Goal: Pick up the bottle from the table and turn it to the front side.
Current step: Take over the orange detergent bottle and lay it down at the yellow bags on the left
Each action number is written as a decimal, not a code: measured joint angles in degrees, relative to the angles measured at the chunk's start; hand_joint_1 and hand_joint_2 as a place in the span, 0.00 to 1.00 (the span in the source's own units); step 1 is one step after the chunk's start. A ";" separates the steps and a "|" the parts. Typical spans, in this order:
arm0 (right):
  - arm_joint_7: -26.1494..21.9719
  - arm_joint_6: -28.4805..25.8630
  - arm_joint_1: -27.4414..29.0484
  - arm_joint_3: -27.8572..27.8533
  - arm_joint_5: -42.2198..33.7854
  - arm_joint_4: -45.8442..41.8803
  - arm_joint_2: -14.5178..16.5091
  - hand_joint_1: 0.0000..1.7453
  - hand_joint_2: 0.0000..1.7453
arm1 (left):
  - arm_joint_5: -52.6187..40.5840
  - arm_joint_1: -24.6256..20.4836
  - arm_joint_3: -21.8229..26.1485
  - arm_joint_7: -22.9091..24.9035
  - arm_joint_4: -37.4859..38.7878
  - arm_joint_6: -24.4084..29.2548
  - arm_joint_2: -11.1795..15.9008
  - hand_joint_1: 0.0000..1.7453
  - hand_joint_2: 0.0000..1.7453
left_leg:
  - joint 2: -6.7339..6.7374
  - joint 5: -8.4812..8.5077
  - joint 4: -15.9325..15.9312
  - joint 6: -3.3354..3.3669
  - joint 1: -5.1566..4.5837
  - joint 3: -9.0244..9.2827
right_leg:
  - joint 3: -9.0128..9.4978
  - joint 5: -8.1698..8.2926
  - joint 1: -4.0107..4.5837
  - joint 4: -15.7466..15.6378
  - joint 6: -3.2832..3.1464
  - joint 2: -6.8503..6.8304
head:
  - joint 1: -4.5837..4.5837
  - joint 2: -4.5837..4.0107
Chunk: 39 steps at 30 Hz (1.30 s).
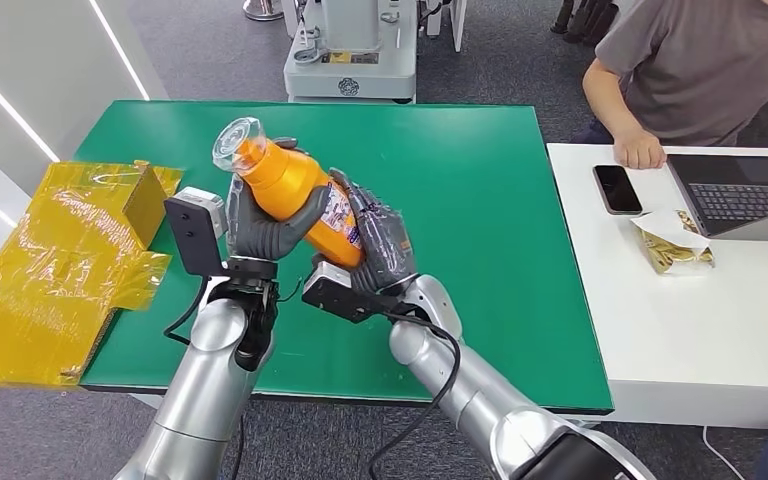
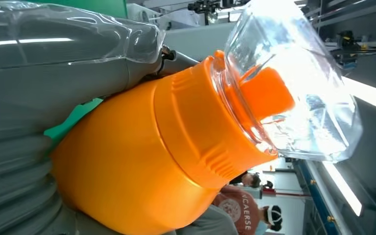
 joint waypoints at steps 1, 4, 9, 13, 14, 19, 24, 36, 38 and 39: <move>0.00 0.78 0.44 -0.25 -2.17 -1.07 -0.14 0.00 1.00 | 0.08 0.00 0.02 -0.04 0.03 0.28 0.06 1.00 1.00 | 0.00 0.00 0.00 0.00 0.00 0.00 | 0.00 0.00 0.00 0.00 0.00 -0.01 | 0.01 0.00; -0.63 3.18 3.01 -1.30 -9.02 -6.30 -1.06 0.00 1.00 | 0.38 0.01 0.16 -0.37 0.10 1.01 0.37 1.00 1.00 | -0.03 0.00 0.00 0.00 0.00 -0.02 | 0.00 0.00 0.00 -0.01 0.00 -0.03 | 0.00 0.00; -1.89 3.74 8.49 -2.22 -12.45 -16.03 -3.07 0.00 1.00 | 0.34 0.30 0.97 -1.06 0.09 1.21 0.77 1.00 1.00 | -0.02 -0.01 -0.01 0.00 0.00 -0.05 | -0.01 -0.01 0.00 -0.02 0.01 -0.02 | 0.01 0.00; -3.04 2.75 12.43 -2.98 -14.41 -24.98 -4.86 0.00 1.00 | -0.20 2.10 2.32 -1.07 -0.08 1.79 1.59 1.00 1.00 | -0.01 -0.01 -0.02 0.00 0.00 -0.05 | -0.04 -0.02 0.00 -0.02 0.01 -0.01 | 0.00 0.00; -3.24 2.43 13.45 -3.06 -14.64 -27.15 -5.26 0.00 1.00 | -0.29 2.57 2.64 -1.07 -0.23 1.87 1.75 1.00 1.00 | -0.01 -0.01 -0.02 0.00 0.00 -0.06 | -0.05 -0.02 0.00 -0.02 0.01 -0.02 | 0.01 0.00; -4.13 0.94 17.66 -3.03 -15.40 -36.60 -6.54 0.00 1.00 | -1.31 3.87 3.89 -1.09 -1.25 2.26 2.27 1.00 1.00 | -0.01 -0.01 -0.03 0.00 0.00 -0.06 | -0.05 -0.03 0.00 -0.01 0.01 -0.02 | 0.01 0.00; -5.05 -0.28 20.98 -1.83 -15.96 -44.80 -7.98 0.00 1.00 | -4.77 4.33 5.15 -1.69 -1.86 3.78 2.91 1.00 1.00 | -0.01 -0.01 -0.04 0.00 0.00 -0.07 | -0.05 -0.03 0.00 -0.01 0.01 -0.02 | 0.01 0.00; -5.61 -2.23 25.84 1.16 -15.73 -53.91 -10.73 0.00 1.00 | -12.82 3.68 8.46 -2.09 -2.67 6.68 5.49 1.00 1.00 | -0.01 -0.01 -0.05 0.00 0.00 -0.07 | -0.05 -0.03 0.00 -0.01 0.01 -0.02 | 0.01 0.00; -5.50 -2.15 25.97 1.29 -15.95 -54.28 -11.01 0.00 1.00 | -16.22 2.72 8.72 -1.93 -2.64 8.85 6.53 1.00 1.00 | 0.00 0.00 -0.05 0.00 0.00 -0.07 | -0.05 -0.02 0.00 -0.01 0.00 -0.01 | 0.01 0.00; -5.45 -2.02 26.04 1.33 -16.13 -54.40 -11.15 0.00 1.00 | -18.52 1.92 8.87 -1.68 -2.55 10.21 7.39 1.00 1.00 | 0.00 0.00 -0.05 0.00 0.01 -0.06 | -0.05 -0.02 0.00 0.00 0.00 -0.01 | 0.01 0.00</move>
